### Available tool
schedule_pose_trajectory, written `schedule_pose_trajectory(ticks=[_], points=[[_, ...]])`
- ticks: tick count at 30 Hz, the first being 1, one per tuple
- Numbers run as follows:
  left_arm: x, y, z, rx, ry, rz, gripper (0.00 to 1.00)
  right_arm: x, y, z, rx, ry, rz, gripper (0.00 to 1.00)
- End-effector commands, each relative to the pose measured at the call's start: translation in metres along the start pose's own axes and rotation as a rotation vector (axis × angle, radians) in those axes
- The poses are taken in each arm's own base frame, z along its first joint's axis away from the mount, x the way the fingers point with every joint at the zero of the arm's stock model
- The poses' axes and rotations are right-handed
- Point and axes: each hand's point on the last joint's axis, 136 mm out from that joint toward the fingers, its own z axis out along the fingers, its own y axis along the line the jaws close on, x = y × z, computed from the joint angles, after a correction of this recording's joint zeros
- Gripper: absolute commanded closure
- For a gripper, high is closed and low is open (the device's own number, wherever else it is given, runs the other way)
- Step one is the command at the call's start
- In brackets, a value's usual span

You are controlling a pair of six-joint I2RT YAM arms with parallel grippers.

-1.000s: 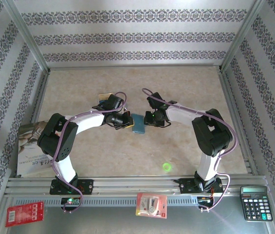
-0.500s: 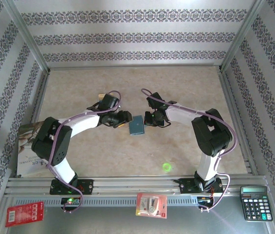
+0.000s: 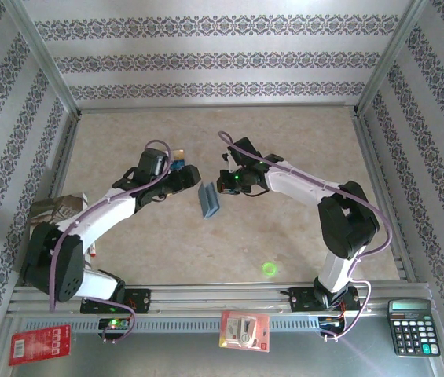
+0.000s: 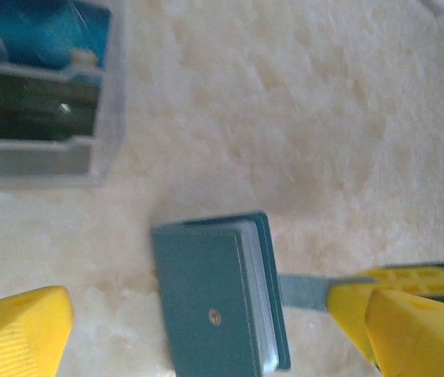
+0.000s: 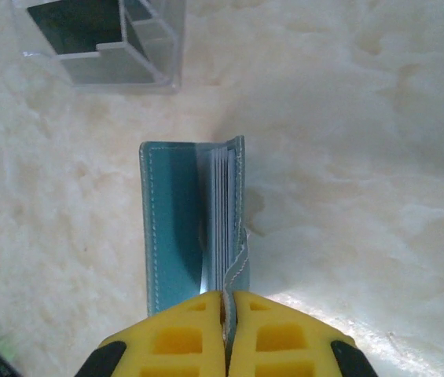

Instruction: Take the credit cards out of the card holder

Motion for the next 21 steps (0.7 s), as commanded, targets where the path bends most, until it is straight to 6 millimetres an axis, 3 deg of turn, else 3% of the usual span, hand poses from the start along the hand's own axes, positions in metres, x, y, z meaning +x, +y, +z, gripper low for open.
schedule_pose_trajectory(ticks=[1, 10, 16, 21], points=[[-0.012, 0.028, -0.013, -0.104, -0.071, -0.026, 0.00, -0.011, 0.027, -0.022, -0.090, -0.039, -0.028, 0.98], [-0.016, 0.027, -0.018, -0.070, -0.090, -0.051, 0.00, -0.020, 0.044, -0.023, -0.148, -0.045, -0.017, 0.98], [-0.005, 0.018, -0.010, -0.011, -0.014, -0.034, 0.03, -0.016, 0.025, -0.015, -0.091, -0.033, 0.003, 0.98], [0.009, 0.003, 0.002, 0.071, 0.079, -0.013, 0.16, -0.012, -0.011, -0.017, 0.028, -0.041, 0.029, 0.97]])
